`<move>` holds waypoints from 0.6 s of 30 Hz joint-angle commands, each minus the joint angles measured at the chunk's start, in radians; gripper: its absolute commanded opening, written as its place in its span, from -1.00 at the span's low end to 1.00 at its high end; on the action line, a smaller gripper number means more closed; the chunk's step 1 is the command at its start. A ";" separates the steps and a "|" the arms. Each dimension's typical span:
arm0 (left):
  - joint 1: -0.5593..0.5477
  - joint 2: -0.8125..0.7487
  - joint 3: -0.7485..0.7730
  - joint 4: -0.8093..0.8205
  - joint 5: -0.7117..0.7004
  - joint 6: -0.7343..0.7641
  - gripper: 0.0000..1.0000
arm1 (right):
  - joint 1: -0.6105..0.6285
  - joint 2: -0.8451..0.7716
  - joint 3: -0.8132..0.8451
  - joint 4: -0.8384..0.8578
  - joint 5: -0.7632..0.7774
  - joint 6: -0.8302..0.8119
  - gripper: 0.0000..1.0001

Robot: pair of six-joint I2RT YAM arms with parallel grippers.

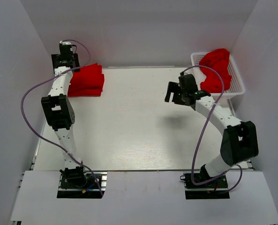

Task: Fold and stack the t-shirts
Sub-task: Put the neatly folded tshirt into the corner of the board with the left arm

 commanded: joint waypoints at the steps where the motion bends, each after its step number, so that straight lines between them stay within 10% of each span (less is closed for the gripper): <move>1: -0.031 -0.220 -0.073 -0.124 0.278 -0.109 1.00 | -0.005 -0.098 -0.012 0.007 -0.006 0.033 0.81; 11: -0.244 -0.709 -0.668 -0.016 0.470 -0.414 1.00 | -0.006 -0.354 -0.227 -0.021 -0.062 0.069 0.81; 18: -0.624 -0.896 -1.081 -0.004 0.386 -0.606 1.00 | -0.003 -0.549 -0.405 -0.058 -0.080 0.069 0.81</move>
